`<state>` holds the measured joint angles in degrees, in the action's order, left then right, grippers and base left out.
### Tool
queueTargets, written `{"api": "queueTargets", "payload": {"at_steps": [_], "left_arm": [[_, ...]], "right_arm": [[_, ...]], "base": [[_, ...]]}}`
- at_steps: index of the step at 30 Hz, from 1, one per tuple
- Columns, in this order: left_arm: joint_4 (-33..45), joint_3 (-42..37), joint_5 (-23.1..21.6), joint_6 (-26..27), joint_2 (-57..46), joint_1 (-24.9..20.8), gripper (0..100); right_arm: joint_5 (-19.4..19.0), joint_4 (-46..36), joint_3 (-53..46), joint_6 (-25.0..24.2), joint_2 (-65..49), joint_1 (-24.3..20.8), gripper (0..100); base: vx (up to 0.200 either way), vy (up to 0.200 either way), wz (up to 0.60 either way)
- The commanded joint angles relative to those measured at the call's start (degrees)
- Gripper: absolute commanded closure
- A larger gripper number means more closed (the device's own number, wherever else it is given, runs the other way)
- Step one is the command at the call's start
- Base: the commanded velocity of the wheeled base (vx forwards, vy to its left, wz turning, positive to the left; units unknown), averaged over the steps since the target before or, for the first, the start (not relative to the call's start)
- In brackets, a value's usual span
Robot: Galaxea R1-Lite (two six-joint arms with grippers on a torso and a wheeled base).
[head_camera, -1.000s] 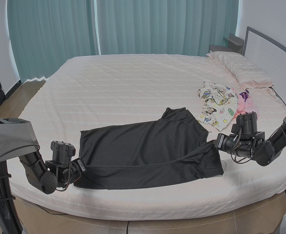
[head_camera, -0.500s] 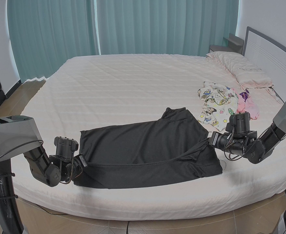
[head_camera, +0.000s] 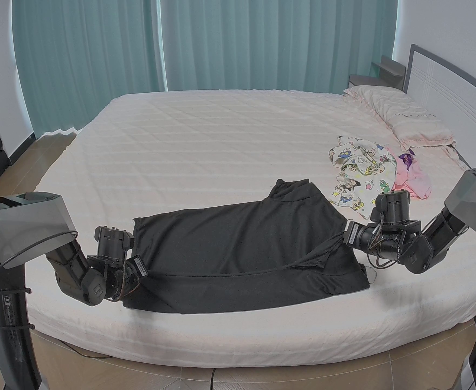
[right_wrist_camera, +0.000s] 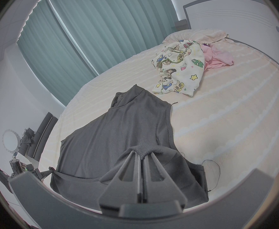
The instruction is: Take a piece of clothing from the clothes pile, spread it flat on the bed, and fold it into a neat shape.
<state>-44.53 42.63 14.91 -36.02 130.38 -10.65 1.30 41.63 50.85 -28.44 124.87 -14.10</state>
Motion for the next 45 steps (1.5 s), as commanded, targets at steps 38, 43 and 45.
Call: {"api": "queueTargets", "payload": {"at_steps": [38,43,45], "left_arm": [[0.9,-12.6,-4.2,-0.7,-9.2,4.2,0],[-0.8,-14.7,-5.5,-1.9,-9.3,4.2,0],[-0.9,-15.0,-6.4,-3.1,-9.3,3.8,0]], "right_arm": [[-7.0,-5.9,-13.9,0.1,-9.6,0.8,100],[-6.9,-6.1,-15.9,0.6,-8.9,0.8,0],[-6.8,-6.7,-16.7,1.6,-8.4,0.7,0]], "base": [[0.0,0.0,0.0],[0.0,0.0,0.0],[0.0,0.0,0.0]]}}
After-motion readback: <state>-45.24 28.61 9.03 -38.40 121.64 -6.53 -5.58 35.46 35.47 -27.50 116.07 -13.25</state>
